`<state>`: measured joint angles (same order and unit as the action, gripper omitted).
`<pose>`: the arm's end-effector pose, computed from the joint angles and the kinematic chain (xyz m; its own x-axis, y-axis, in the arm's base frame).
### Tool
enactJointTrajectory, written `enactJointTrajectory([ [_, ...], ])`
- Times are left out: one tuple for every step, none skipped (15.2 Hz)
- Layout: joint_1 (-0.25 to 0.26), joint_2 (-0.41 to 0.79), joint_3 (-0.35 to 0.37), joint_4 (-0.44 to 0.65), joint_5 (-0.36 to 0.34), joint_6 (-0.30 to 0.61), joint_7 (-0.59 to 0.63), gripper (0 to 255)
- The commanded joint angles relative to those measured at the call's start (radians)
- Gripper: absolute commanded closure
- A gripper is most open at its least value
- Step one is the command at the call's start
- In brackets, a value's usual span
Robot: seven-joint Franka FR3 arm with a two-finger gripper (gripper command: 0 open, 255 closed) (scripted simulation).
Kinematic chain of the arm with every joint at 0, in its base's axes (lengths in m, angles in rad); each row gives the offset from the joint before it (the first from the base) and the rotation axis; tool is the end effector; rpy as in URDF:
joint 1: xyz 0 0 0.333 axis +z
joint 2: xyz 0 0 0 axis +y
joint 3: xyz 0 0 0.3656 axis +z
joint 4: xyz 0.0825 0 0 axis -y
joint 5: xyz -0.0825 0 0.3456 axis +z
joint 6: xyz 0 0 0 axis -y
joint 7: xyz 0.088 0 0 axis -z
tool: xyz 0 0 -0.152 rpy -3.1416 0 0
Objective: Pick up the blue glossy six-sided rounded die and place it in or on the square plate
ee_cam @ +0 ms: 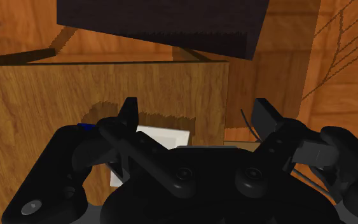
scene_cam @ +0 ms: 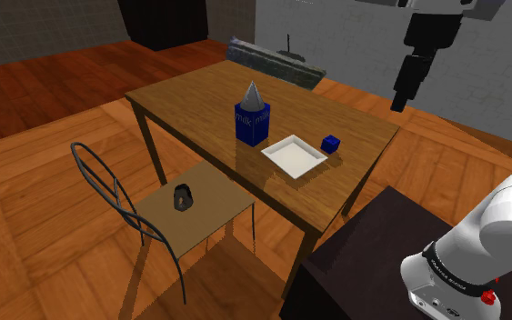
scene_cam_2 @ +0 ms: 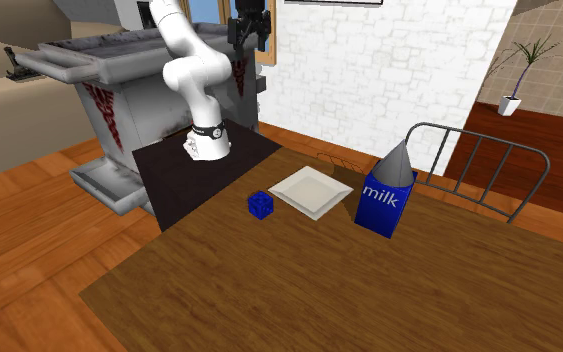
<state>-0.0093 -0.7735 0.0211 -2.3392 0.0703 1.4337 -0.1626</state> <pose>0.2159 0.0162 0.5744 0.9772 0.1749 -0.1208 0.1665 -0.9831 -0.0761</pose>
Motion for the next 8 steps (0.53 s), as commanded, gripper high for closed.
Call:
enactJointTrajectory([
  [0.0,0.0,0.0,0.0,0.0,0.0,0.0,0],
  [-0.003,0.01,-0.008,-0.021,-0.009,0.033,-0.014,0],
  [-0.006,0.021,-0.016,-0.041,-0.018,0.067,-0.028,0],
  [-0.009,0.034,-0.024,-0.06,-0.027,0.102,-0.041,0],
  [-0.013,0.049,-0.032,-0.077,-0.036,0.136,-0.054,0],
  [-0.016,0.065,-0.04,-0.093,-0.044,0.171,-0.067,0],
  [-0.02,0.083,-0.048,-0.108,-0.053,0.206,-0.08,0],
  [-0.023,0.102,-0.057,-0.121,-0.061,0.242,-0.092,0],
])
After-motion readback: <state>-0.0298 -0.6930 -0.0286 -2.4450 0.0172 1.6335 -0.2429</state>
